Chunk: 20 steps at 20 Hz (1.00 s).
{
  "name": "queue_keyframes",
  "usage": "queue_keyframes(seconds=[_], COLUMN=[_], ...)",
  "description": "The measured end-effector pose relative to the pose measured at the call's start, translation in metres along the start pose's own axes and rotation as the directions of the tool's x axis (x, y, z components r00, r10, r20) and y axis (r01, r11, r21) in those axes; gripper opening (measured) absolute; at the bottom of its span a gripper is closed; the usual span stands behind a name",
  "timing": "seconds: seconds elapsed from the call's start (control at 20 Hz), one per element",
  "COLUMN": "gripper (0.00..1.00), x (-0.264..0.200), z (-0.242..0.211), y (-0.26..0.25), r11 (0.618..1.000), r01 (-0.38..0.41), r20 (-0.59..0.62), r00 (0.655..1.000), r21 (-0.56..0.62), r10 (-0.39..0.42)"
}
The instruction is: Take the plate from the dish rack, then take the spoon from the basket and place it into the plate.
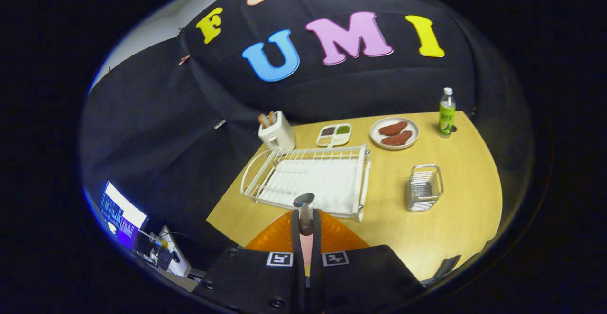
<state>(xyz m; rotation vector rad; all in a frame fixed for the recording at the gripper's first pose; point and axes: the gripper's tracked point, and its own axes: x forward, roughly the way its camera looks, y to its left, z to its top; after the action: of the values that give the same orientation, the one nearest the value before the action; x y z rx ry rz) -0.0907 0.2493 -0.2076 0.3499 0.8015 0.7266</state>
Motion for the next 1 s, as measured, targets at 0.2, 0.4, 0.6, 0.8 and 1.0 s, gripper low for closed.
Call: queue_keyframes(seconds=[0.2, 0.4, 0.6, 0.8, 1.0], gripper=[0.08, 0.08, 0.08, 0.13, 0.2], x=[0.057, 0.105, 0.119, 0.124, 0.12], z=[-0.059, -0.091, -0.114, -0.132, -0.158], y=[0.021, 0.026, 0.022, 0.01, -0.007], r11=[0.998, 0.997, 0.994, 0.994, 0.998], r01=[-0.05, -0.068, -0.098, -0.105, -0.053], r20=[-0.112, -0.149, -0.168, -0.211, -0.281], r00=[0.993, 0.987, 0.982, 0.972, 0.959], r21=[-0.044, -0.045, -0.039, 0.015, -0.018], r10=[0.045, 0.061, 0.09, 0.105, 0.046])
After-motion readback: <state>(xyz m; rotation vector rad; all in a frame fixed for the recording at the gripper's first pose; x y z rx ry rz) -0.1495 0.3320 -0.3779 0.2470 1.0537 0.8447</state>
